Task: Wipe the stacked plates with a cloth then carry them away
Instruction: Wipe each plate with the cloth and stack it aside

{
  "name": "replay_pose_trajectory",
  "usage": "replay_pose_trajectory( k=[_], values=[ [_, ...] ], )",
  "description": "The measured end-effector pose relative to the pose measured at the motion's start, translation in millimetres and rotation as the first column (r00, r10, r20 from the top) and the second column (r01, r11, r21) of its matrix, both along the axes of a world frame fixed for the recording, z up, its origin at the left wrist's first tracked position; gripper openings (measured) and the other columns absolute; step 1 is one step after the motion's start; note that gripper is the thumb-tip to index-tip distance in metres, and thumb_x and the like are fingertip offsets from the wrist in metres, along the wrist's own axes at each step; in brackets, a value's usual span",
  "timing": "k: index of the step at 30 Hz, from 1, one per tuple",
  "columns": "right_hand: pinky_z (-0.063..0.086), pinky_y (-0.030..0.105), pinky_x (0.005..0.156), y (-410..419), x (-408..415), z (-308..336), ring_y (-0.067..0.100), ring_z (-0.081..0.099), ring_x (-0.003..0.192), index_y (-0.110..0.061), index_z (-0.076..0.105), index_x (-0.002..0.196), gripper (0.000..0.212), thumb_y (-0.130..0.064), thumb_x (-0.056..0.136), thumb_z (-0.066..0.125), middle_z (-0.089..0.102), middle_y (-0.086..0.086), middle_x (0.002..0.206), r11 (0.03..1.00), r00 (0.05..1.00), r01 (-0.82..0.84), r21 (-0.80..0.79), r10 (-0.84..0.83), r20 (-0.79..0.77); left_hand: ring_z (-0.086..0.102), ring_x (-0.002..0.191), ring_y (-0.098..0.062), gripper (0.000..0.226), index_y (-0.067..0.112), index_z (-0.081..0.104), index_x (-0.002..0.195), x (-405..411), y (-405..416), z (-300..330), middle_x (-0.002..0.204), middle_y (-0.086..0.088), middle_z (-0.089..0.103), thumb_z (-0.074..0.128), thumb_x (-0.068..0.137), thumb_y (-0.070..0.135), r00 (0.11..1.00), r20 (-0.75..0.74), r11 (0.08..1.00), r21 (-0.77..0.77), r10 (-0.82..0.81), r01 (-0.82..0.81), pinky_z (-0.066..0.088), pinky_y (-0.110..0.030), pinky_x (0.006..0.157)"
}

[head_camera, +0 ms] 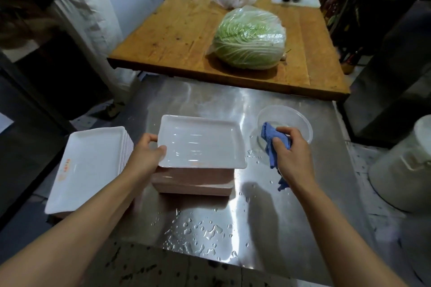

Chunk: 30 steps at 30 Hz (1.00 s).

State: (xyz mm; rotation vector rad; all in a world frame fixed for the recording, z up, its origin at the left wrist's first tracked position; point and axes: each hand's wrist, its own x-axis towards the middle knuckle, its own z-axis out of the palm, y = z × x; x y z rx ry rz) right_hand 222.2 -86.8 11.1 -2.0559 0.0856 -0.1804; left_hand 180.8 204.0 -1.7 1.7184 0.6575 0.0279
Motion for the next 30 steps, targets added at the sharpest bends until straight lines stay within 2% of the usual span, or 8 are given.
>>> replay_pose_trajectory(
  k=[2,6,9,13,19,22,25,30],
  values=[
    [0.041,0.015,0.058,-9,4,4,0.002,0.057,0.074,-0.032,0.052,0.097,0.008,-0.025,0.093,0.051,0.054,-0.023,0.085,0.999,0.999,0.025,0.021,-0.026,0.023,0.062,0.073,-0.021,0.016,0.014,0.049,0.101,15,-16,13,0.092,-0.008,0.061,0.050,0.091,0.002,0.999,0.050,0.999,-0.046,0.005,-0.003,0.052,-0.028,0.047],
    [0.042,0.007,0.050,-31,13,10,-0.002,0.057,0.070,-0.032,0.051,0.097,0.010,-0.023,0.092,0.052,0.055,-0.021,0.081,0.994,0.995,0.094,0.052,-0.096,0.025,0.061,0.091,-0.024,0.021,0.015,0.041,0.107,52,-55,37,0.109,-0.008,0.056,0.049,0.093,0.002,0.994,0.103,0.997,-0.059,-0.033,0.040,0.055,-0.031,0.054],
    [0.043,0.012,0.053,-46,18,11,0.001,0.059,0.070,-0.031,0.052,0.097,0.009,-0.023,0.092,0.052,0.057,-0.017,0.081,0.988,0.990,0.135,0.074,-0.138,0.034,0.059,0.089,-0.015,0.025,0.021,0.036,0.109,74,-88,50,0.111,-0.002,0.052,0.050,0.093,0.005,0.979,0.165,0.990,0.094,-0.124,0.109,0.056,-0.027,0.053],
    [0.041,0.003,0.051,-61,19,9,-0.015,0.054,0.072,-0.030,0.052,0.097,0.010,-0.021,0.091,0.052,0.055,-0.020,0.082,0.981,0.985,0.169,0.096,-0.172,0.031,0.056,0.095,-0.026,0.028,0.021,0.033,0.106,94,-124,61,0.103,-0.002,0.051,0.046,0.090,0.002,0.934,0.240,0.905,0.397,-0.265,0.155,0.058,-0.048,0.071],
    [0.038,0.001,0.053,-72,15,7,-0.018,0.052,0.070,-0.025,0.055,0.099,0.015,-0.015,0.088,0.053,0.056,-0.019,0.082,0.977,0.982,0.186,0.108,-0.188,0.010,0.054,0.068,-0.025,0.030,0.025,0.030,0.098,108,-158,64,0.079,-0.001,0.052,0.038,0.081,0.001,0.887,0.306,0.781,0.618,-0.346,0.091,0.044,-0.032,0.050],
    [0.039,0.002,0.053,-75,15,9,-0.015,0.053,0.070,-0.025,0.056,0.099,0.014,-0.016,0.088,0.053,0.057,-0.018,0.082,0.976,0.982,0.185,0.110,-0.187,0.006,0.048,0.060,-0.013,0.031,0.027,0.029,0.095,109,-163,61,0.069,0.008,0.045,0.037,0.080,0.002,0.884,0.311,0.771,0.631,-0.349,0.082,0.031,-0.026,0.044],
    [0.038,0.003,0.050,-76,15,10,-0.009,0.055,0.069,-0.027,0.055,0.099,0.013,-0.019,0.089,0.053,0.058,-0.014,0.084,0.977,0.982,0.189,0.103,-0.191,0.006,0.053,0.065,-0.019,0.030,0.025,0.031,0.097,108,-162,60,0.074,0.005,0.048,0.039,0.081,0.001,0.888,0.304,0.791,0.604,-0.345,0.101,0.044,-0.030,0.047],
    [0.038,0.011,0.056,-74,14,8,0.004,0.056,0.082,-0.032,0.055,0.102,0.015,-0.023,0.090,0.053,0.057,0.003,0.107,0.989,0.990,0.139,0.058,-0.137,-0.038,0.055,0.087,-0.020,0.031,0.018,0.035,0.101,98,-146,59,0.101,-0.003,0.050,0.043,0.083,-0.006,0.961,0.191,0.952,0.269,-0.201,0.146,0.056,-0.034,0.047]
  ],
)
